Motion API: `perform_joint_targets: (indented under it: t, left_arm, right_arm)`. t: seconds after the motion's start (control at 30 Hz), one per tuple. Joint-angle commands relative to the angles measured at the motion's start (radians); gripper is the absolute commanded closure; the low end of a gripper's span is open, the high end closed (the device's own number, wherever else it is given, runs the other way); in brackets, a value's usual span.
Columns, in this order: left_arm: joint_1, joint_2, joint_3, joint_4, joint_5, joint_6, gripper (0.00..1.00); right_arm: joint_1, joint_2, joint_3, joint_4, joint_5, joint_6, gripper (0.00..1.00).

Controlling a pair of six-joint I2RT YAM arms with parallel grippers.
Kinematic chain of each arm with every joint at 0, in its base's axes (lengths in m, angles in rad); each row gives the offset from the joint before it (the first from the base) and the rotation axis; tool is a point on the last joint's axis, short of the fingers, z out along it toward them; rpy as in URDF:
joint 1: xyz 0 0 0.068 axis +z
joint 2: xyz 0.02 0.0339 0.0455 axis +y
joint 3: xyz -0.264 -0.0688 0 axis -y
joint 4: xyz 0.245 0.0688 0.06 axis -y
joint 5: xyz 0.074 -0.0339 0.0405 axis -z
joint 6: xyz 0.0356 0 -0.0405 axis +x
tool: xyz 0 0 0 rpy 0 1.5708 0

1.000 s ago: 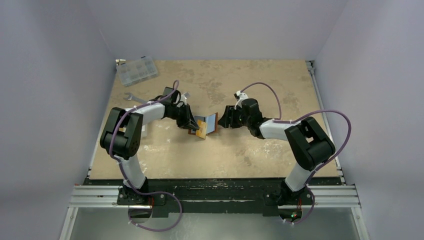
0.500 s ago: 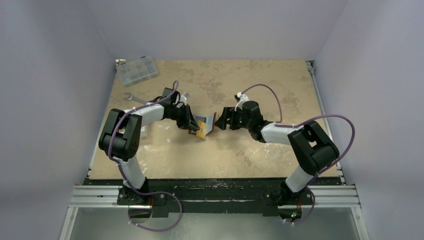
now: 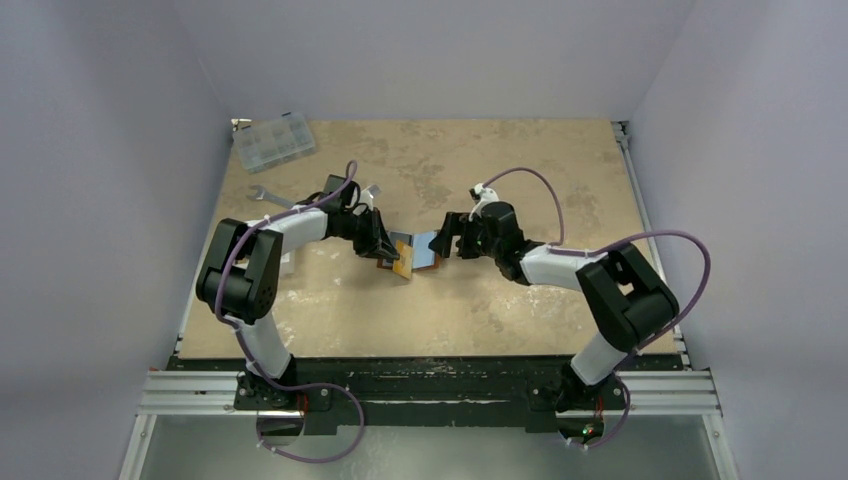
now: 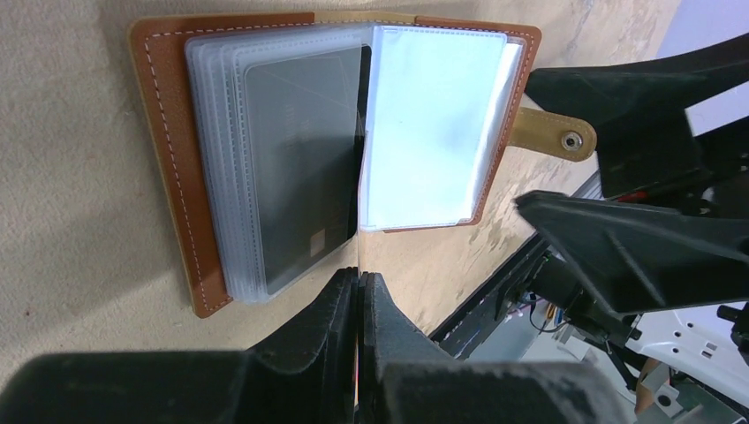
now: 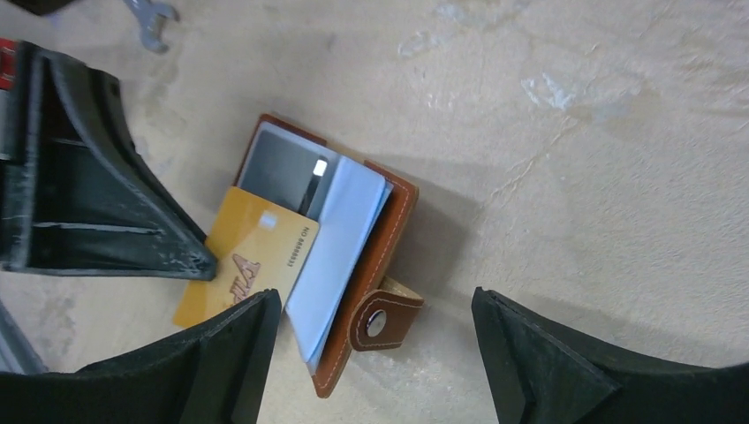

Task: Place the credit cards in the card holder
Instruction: Insert the credit card into the card holder.

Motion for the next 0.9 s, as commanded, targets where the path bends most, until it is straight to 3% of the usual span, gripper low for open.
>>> perform_joint_targets:
  t: [0.0, 0.2, 0.5, 0.77, 0.87]
  left_arm:
    - [0.0, -0.049, -0.004, 0.006, 0.029, 0.021, 1.0]
    - [0.0, -0.051, -0.002, -0.002, 0.026, 0.032, 1.0]
    - [0.028, -0.019, 0.019, -0.029, 0.097, 0.082, 1.0]
    - [0.065, 0.003, 0.062, -0.091, 0.14, 0.168, 1.0]
    - [0.065, 0.03, 0.072, -0.108, 0.142, 0.19, 1.0]
  right_arm:
    - [0.068, 0.039, 0.101, -0.064, 0.122, -0.038, 0.12]
    - [0.089, 0.082, 0.103, -0.075, 0.236, -0.05, 0.33]
    - [0.089, 0.159, 0.127, -0.082, 0.228, -0.085, 0.65]
    - [0.087, 0.196, 0.12, -0.069, 0.193, -0.108, 0.8]
    - [0.086, 0.199, 0.121, -0.067, 0.193, -0.108, 0.81]
